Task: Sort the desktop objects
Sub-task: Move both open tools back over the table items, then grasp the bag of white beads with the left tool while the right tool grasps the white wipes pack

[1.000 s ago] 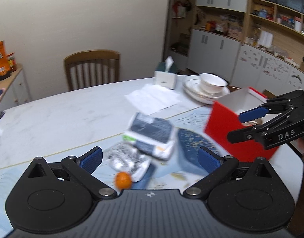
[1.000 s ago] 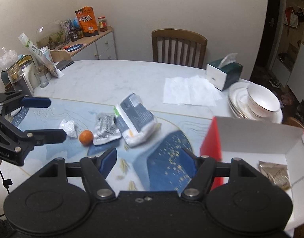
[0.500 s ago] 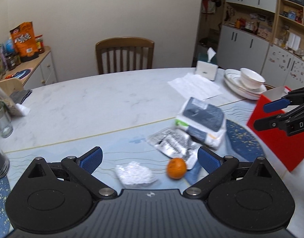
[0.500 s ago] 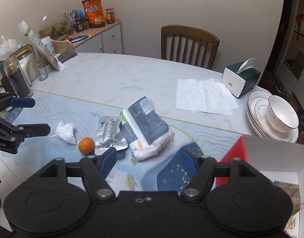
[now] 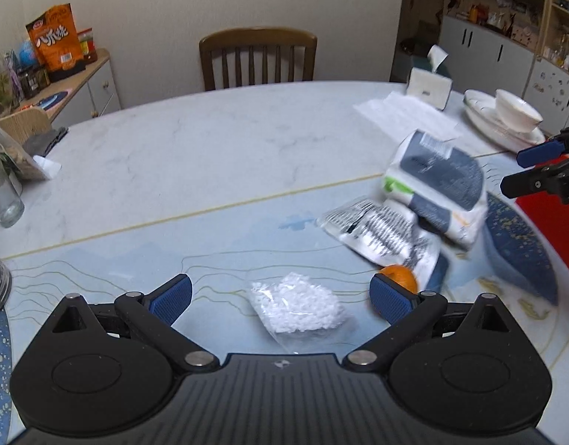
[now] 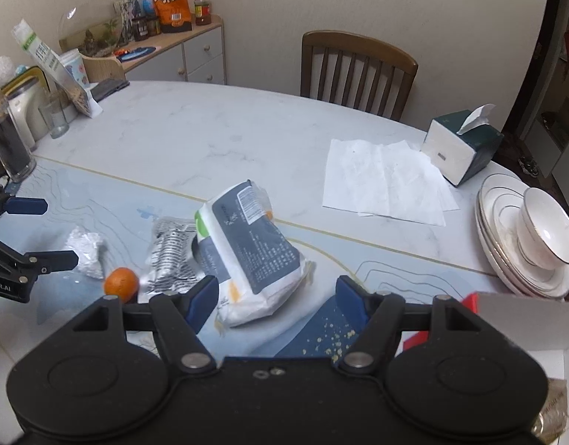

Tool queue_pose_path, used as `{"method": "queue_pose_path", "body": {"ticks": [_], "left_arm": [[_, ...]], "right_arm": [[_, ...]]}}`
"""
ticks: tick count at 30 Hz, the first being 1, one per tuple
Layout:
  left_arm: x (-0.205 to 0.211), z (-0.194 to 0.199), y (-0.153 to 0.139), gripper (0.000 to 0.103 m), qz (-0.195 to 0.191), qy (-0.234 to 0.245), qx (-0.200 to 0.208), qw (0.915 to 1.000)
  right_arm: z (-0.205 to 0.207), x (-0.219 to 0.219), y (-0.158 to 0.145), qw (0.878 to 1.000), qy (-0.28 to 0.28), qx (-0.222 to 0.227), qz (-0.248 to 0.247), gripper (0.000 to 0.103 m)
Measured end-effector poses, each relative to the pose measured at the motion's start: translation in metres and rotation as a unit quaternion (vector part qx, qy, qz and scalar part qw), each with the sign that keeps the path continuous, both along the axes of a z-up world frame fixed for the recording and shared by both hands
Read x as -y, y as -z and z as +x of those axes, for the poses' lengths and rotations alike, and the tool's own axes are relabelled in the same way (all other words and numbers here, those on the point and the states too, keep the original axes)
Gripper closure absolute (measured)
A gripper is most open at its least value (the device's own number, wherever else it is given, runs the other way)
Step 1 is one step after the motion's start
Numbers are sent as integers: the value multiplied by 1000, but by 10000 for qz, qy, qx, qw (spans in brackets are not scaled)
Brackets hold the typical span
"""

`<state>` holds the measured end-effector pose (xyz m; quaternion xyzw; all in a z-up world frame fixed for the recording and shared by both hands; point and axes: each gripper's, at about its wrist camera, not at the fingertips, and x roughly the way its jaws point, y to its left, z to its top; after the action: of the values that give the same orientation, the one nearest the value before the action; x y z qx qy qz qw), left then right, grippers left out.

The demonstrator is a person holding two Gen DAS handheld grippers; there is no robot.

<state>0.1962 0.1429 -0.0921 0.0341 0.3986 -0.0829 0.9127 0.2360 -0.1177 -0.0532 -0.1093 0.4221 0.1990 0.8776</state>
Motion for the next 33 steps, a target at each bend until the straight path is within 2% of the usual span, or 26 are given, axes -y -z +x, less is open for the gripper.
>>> {"method": "queue_pose_path", "body": {"ticks": [10,22,25,30,33], "left_arm": [[-3,11,21,1,-20,-17,-250,9997],[-4,12,29,2,-185,-35,-344,9992],[-5,13,30,5,-255,-32,-355,9990],[-4,12,29,18,-278,23,-287,9992],[0,11,28,29,-185,66,-248,9995]], "right_arm": [[34,-18,24,9996,-219,-163,-102,34],[45,-42,42,9973,-616,-326,-213,34],[45,-41,44,9973,-619,-352,-197,34],[45,-39,45,9976,-566,-383,-152,35],[44,-39,46,9975,-546,-402,-182,43]]}}
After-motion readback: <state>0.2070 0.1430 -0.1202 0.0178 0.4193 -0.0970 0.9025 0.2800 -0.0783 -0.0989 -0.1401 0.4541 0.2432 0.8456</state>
